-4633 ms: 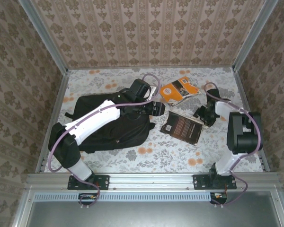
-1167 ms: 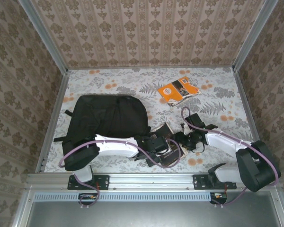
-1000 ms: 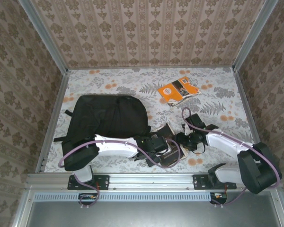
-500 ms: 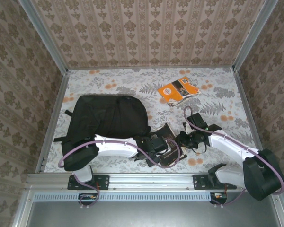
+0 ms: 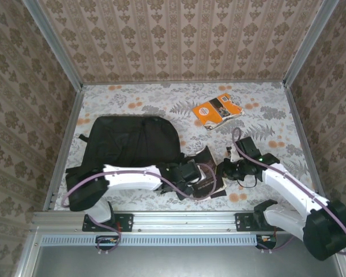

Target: Pack the student bag

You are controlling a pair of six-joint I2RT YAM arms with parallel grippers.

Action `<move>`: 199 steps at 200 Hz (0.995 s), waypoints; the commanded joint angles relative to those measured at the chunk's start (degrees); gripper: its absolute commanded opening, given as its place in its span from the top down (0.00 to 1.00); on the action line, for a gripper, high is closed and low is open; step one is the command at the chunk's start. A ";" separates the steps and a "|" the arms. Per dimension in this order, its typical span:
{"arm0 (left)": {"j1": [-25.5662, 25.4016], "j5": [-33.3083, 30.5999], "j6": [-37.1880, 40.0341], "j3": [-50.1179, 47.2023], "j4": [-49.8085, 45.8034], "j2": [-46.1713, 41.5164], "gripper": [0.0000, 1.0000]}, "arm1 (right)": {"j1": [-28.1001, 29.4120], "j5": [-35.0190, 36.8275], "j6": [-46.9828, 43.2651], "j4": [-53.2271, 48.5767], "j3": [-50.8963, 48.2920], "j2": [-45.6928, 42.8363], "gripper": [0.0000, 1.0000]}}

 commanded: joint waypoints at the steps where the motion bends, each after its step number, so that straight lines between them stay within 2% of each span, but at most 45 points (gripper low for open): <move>1: 1.40 -0.21 -3.81 3.61 -4.67 -7.89 0.80 | -1.88 -3.16 1.56 -3.47 4.52 -4.12 1.00; 33: 6.16 1.90 -9.45 7.95 -8.59 -15.26 0.53 | -3.88 -1.55 2.58 -8.24 9.60 -9.46 1.00; 57: 11.78 5.75 -15.06 10.29 -9.57 -17.80 0.41 | -5.38 -1.23 3.58 -10.42 14.10 -12.57 1.00; 87: 19.57 16.01 -23.09 10.97 -3.80 -17.81 0.31 | -5.78 -3.13 6.07 -9.18 19.88 -14.99 1.00; 109: 22.47 22.31 -27.51 11.83 3.34 -16.43 0.30 | -5.82 -5.34 8.71 -6.30 22.64 -15.65 1.00; 143: 24.22 27.70 -32.48 14.24 11.74 -13.26 0.30 | -5.82 -8.85 14.62 1.36 22.98 -16.90 1.00; 153: 24.60 28.95 -33.78 14.23 14.60 -12.78 0.31 | -5.82 -9.69 16.25 3.55 22.57 -17.02 1.00; 173: 24.88 30.37 -34.48 14.07 18.91 -12.40 0.41 | -5.86 -10.66 19.75 9.16 20.63 -17.68 1.00; 199: 25.12 33.57 -37.78 13.08 25.34 -12.04 0.41 | -5.83 -11.21 22.20 12.57 18.67 -17.86 1.00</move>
